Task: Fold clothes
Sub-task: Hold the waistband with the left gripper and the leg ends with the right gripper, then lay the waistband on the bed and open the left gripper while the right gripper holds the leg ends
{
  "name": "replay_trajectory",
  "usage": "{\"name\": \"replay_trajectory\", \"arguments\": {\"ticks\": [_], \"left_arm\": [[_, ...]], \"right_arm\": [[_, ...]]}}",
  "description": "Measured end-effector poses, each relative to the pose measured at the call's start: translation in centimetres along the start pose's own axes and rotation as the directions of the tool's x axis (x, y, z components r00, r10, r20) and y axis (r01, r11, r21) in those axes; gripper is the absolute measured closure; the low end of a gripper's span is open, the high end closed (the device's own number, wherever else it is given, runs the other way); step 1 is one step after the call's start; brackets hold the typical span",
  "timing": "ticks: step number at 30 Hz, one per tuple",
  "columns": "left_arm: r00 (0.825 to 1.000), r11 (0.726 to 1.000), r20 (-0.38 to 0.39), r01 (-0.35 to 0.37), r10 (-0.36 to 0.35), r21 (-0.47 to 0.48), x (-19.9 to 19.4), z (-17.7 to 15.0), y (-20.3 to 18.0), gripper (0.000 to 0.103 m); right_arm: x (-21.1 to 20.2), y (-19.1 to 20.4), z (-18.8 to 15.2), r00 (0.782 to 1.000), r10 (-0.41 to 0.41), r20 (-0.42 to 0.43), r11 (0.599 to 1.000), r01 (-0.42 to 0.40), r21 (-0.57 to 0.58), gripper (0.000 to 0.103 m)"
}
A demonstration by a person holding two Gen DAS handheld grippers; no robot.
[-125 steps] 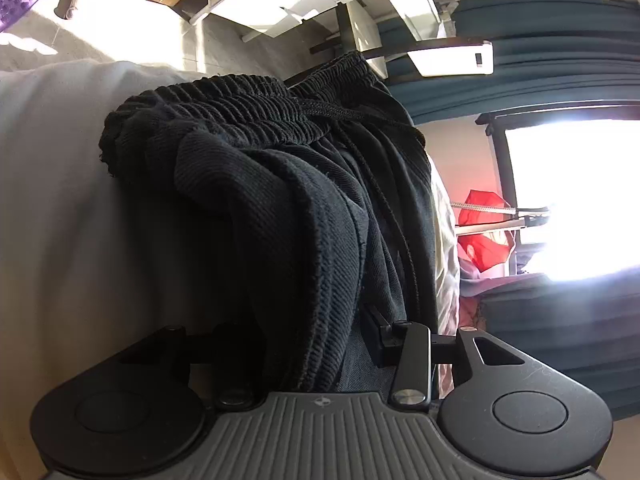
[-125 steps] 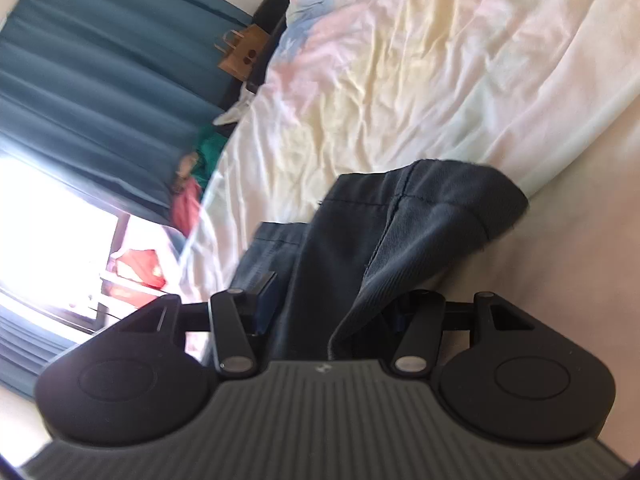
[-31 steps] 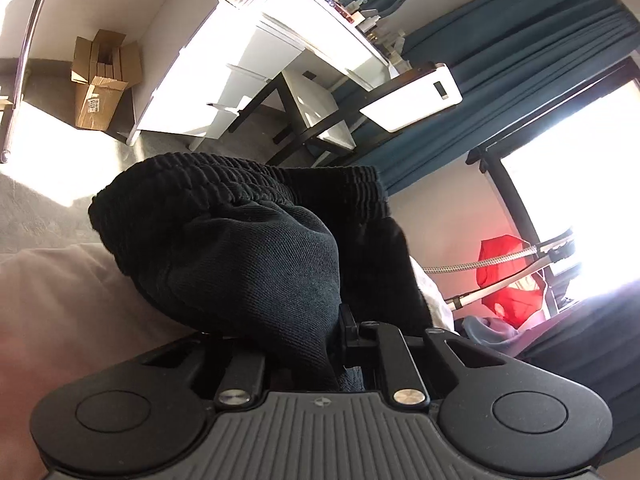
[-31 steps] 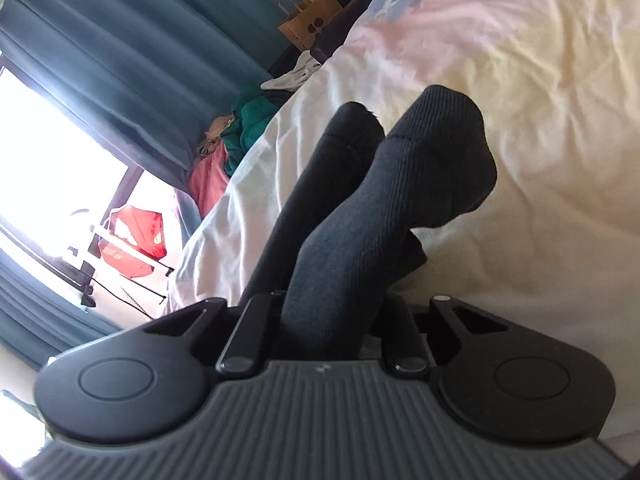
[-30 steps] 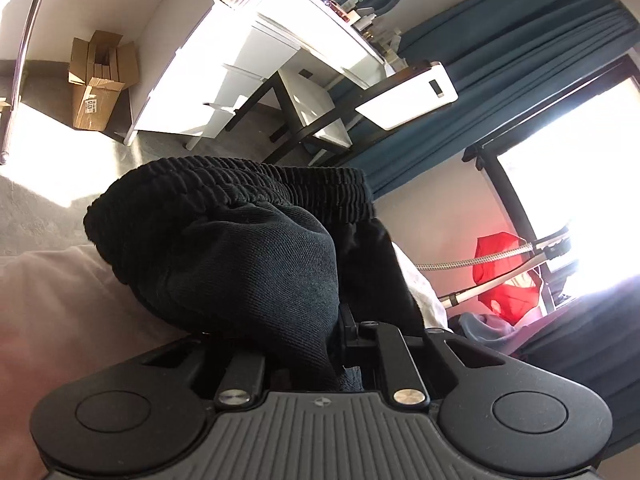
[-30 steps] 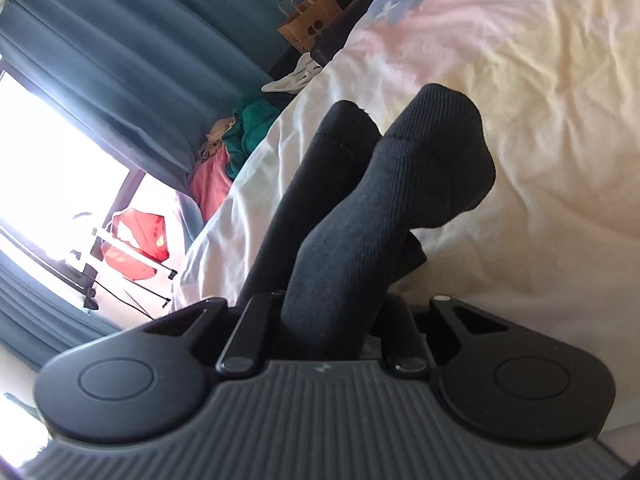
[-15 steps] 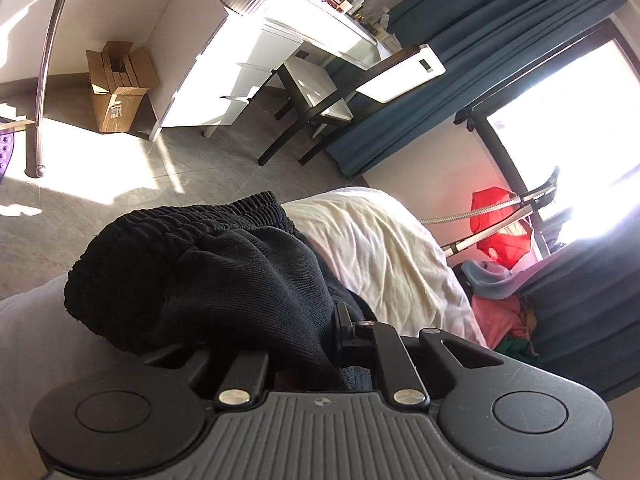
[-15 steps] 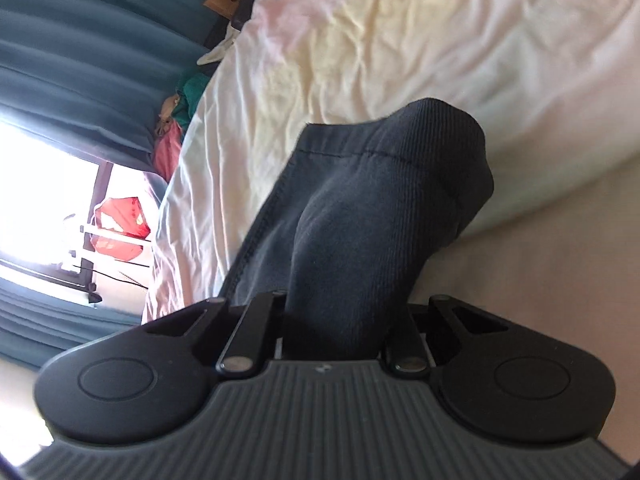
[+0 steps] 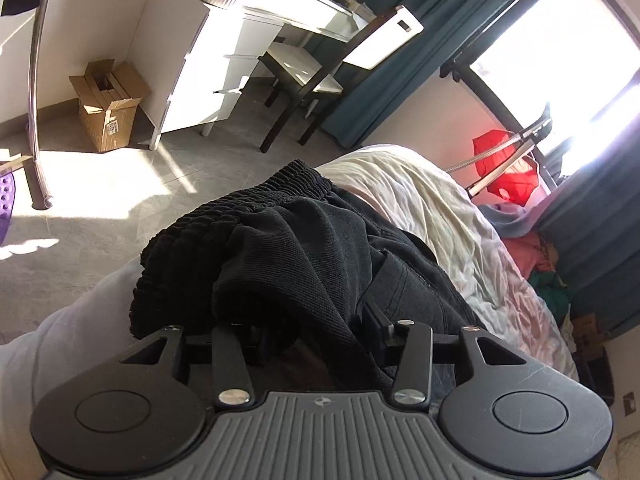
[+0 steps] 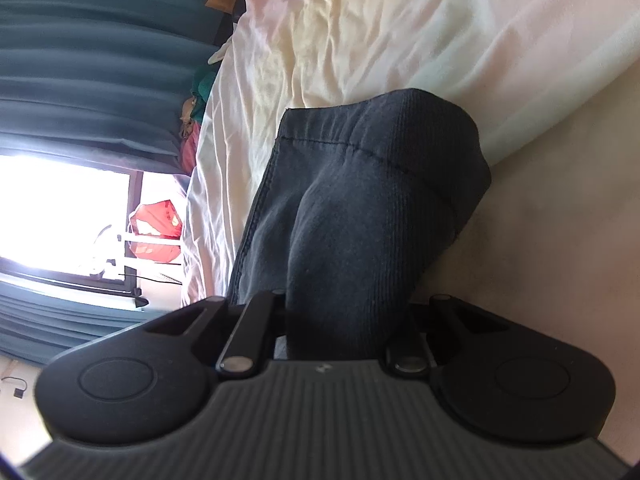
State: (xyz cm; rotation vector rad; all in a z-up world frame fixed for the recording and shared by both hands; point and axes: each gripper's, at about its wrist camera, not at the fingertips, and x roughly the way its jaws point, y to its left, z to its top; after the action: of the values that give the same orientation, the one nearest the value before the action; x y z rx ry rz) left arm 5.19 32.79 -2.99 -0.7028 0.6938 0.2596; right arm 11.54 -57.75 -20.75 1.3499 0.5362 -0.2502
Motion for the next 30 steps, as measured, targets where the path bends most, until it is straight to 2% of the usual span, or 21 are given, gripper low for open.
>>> {"name": "replay_trajectory", "arguments": {"ticks": [3, 4, 6, 8, 10, 12, 15, 20, 24, 27, 30], "left_arm": [[1.0, 0.992, -0.001, -0.028, 0.029, 0.122, -1.3, -1.6, -0.8, 0.029], [0.999, 0.985, -0.003, -0.046, 0.047, 0.166, -1.6, -2.3, -1.3, 0.026], [0.996, 0.968, 0.009, -0.086, 0.086, 0.237, -2.2, -3.6, -2.4, 0.026], [0.995, 0.949, 0.041, -0.099, 0.091, 0.299, -3.2, -4.8, -3.6, 0.025], [0.989, 0.927, 0.112, -0.126, 0.092, 0.354, -4.4, -5.8, -5.0, 0.025], [0.974, 0.903, 0.205, -0.172, 0.096, 0.395, -5.5, -6.7, -6.6, 0.024], [0.963, 0.89, 0.265, -0.171, 0.059, 0.423, -6.0, -7.7, -9.3, 0.023], [0.979, 0.88, 0.195, -0.044, -0.057, 0.474, -3.1, -10.7, -15.0, 0.021], [0.989, 0.867, 0.102, 0.042, -0.106, 0.497, 1.7, -14.0, -19.4, 0.021], [0.99, 0.843, 0.069, 0.071, -0.127, 0.534, 5.2, -16.6, -21.6, 0.021], [0.993, 0.812, 0.053, 0.058, -0.108, 0.581, 8.7, -18.6, -22.4, 0.02]], "right_arm": [[-0.4, 0.5, -0.4, 1.0, -0.016, 0.025, 1.0, 0.016, -0.004, 0.079], [-0.5, 0.7, -0.7, 0.999, -0.02, 0.034, 1.0, 0.02, 0.002, 0.077], [-0.5, 0.9, -0.9, 0.999, -0.024, 0.043, 1.0, 0.023, 0.02, 0.07], [0.0, 1.1, -0.9, 0.999, -0.019, 0.034, 1.0, 0.018, 0.009, 0.054], [0.4, 1.0, -0.9, 0.999, -0.022, 0.033, 1.0, 0.022, -0.004, 0.053], [0.5, 0.9, -0.8, 0.999, -0.015, 0.041, 1.0, 0.015, -0.001, 0.053], [0.8, 0.8, -0.7, 0.999, -0.004, 0.052, 1.0, 0.004, 0.005, 0.052], [1.2, 0.9, -0.5, 0.997, 0.014, 0.07, 1.0, -0.015, 0.008, 0.052], [0.7, 1.1, -0.5, 0.993, 0.047, 0.109, 0.999, -0.047, 0.0, 0.052], [-0.1, 1.6, -0.6, 0.985, 0.087, 0.151, 0.996, -0.085, -0.015, 0.052], [-1.0, 2.6, -0.9, 0.97, 0.118, 0.211, 0.992, -0.105, -0.069, 0.052]]}}
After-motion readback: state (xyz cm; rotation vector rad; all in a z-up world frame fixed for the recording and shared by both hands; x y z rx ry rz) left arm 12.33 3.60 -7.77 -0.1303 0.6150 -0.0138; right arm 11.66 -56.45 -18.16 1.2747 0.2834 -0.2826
